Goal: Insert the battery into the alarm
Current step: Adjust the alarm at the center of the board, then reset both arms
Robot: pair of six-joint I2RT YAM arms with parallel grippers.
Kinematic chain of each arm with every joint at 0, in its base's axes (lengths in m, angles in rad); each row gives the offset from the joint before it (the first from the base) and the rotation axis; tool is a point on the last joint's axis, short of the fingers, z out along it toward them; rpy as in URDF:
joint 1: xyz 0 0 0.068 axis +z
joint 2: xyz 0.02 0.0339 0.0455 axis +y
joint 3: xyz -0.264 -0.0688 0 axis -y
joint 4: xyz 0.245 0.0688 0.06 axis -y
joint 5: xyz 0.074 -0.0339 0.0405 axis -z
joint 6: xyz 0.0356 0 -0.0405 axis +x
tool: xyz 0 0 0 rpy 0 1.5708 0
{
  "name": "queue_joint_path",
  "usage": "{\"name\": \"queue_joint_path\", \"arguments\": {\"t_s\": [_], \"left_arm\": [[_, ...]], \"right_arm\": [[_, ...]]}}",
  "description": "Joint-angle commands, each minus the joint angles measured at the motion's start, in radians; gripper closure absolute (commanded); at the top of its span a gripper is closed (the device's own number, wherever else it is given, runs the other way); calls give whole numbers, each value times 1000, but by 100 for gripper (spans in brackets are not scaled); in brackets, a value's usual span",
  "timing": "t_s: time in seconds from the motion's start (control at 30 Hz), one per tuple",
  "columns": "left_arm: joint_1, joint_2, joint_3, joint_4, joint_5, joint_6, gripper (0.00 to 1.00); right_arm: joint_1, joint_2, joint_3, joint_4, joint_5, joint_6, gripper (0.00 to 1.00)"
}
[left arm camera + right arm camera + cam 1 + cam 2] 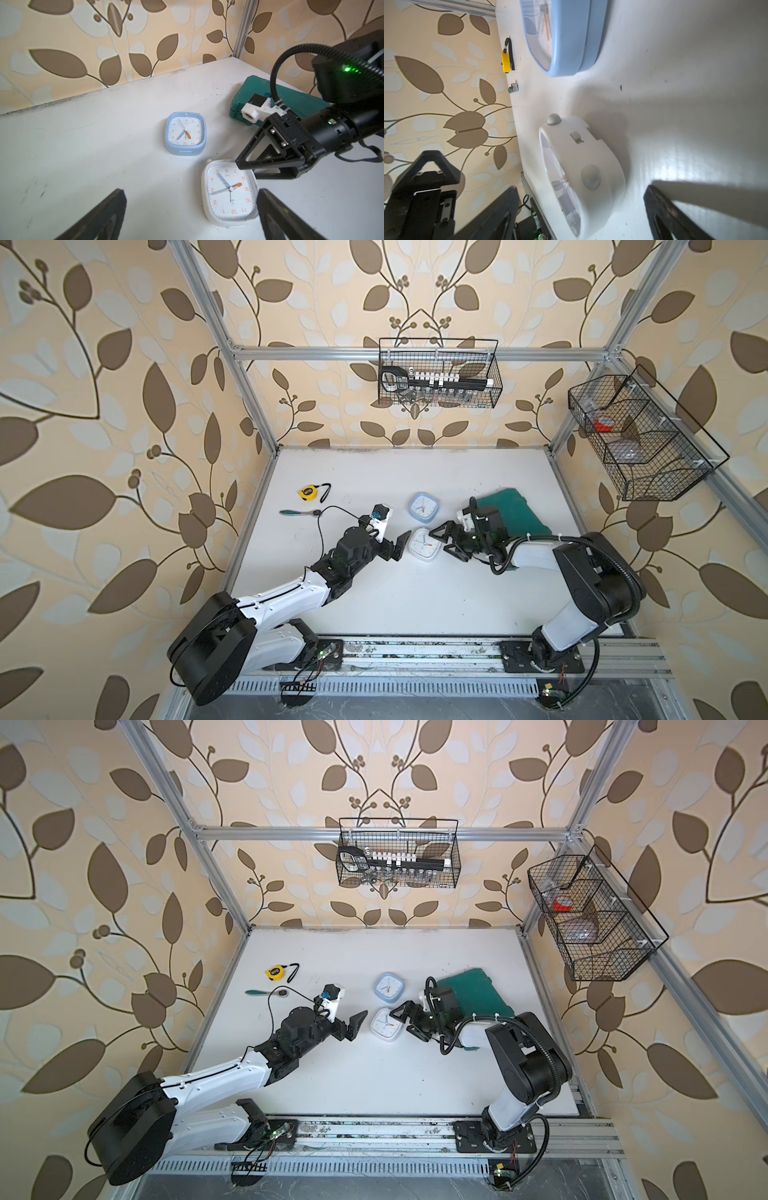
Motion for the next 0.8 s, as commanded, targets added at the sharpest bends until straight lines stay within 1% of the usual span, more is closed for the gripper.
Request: {"name": "queue_joint_path", "arguments": {"t_s": [0.0,0.17,0.27,0.37,0.47,0.53,0.6,0.73,0.77], "left_arm": [[25,5,33,-9,-34,-14,1],[64,42,71,-29,-113,-47,1],[106,65,84,-19,-193,-78,1],[158,71,79,7,-225,-83,1],[190,72,79,10,-283,-32,1],[227,71,87,3,-255,29,1],[258,74,92,0,-271,52,1],[341,95,69,45,-293,103,1],[363,103,66,45,-291,112,1]], "right_arm": [[-3,-60,-12,-109,127,-124,2],[-1,-184,-17,-131,265,-271,0],[-3,-263,-13,-131,388,-353,0],[-7,-323,-5,-123,517,-426,0],[-32,-364,-10,-86,599,-473,0],[-62,-378,-17,-58,649,-503,0],[-98,-393,-29,-28,697,-526,0],[-129,-428,-97,103,885,-640,0],[-133,-432,-104,110,931,-671,0]]}}
